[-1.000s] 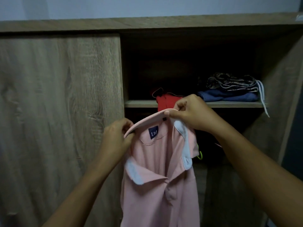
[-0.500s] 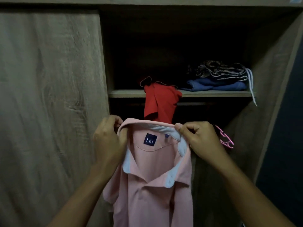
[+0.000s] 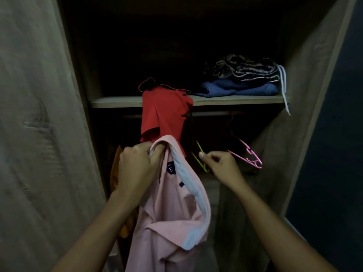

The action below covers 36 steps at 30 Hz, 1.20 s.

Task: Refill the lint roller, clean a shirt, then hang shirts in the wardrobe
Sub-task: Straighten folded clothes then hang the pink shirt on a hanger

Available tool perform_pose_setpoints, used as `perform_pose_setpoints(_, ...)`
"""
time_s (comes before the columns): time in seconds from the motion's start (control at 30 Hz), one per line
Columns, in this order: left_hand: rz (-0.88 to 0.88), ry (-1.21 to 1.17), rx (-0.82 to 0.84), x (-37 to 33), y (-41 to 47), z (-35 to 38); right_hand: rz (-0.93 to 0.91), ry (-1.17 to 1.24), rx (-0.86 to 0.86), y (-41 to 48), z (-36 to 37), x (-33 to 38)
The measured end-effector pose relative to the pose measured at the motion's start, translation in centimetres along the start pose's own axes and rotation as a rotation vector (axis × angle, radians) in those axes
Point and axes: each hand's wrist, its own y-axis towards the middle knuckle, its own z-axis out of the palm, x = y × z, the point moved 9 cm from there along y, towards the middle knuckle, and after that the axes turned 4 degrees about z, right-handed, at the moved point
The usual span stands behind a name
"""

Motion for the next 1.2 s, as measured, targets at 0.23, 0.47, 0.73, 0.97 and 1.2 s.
perform_pose_setpoints(0.23, -0.042, 0.157, 0.098, -0.3, 1.7, 3.2, 0.118, -0.269, -0.060, 10.2, 0.8, -4.2)
perform_pose_setpoints(0.47, -0.178, 0.197, 0.150, 0.5, 2.1, 6.0, 0.222, -0.412, 0.040, 14.0, 3.6, -7.1)
perform_pose_setpoints(0.73, -0.204, 0.224, 0.098, -0.2, 2.5, 7.9, 0.175, -0.143, -0.090, 15.5, 2.1, -7.9)
perform_pose_setpoints(0.97, -0.227, 0.213, 0.054, -0.7, 2.3, 8.6, -0.012, -0.080, -0.071, 10.6, -0.8, -7.6)
perform_pose_setpoints(1.2, -0.235, 0.181, 0.051, -1.9, 1.1, 7.4, -0.120, 0.038, -0.138, 0.4, -4.5, -8.2)
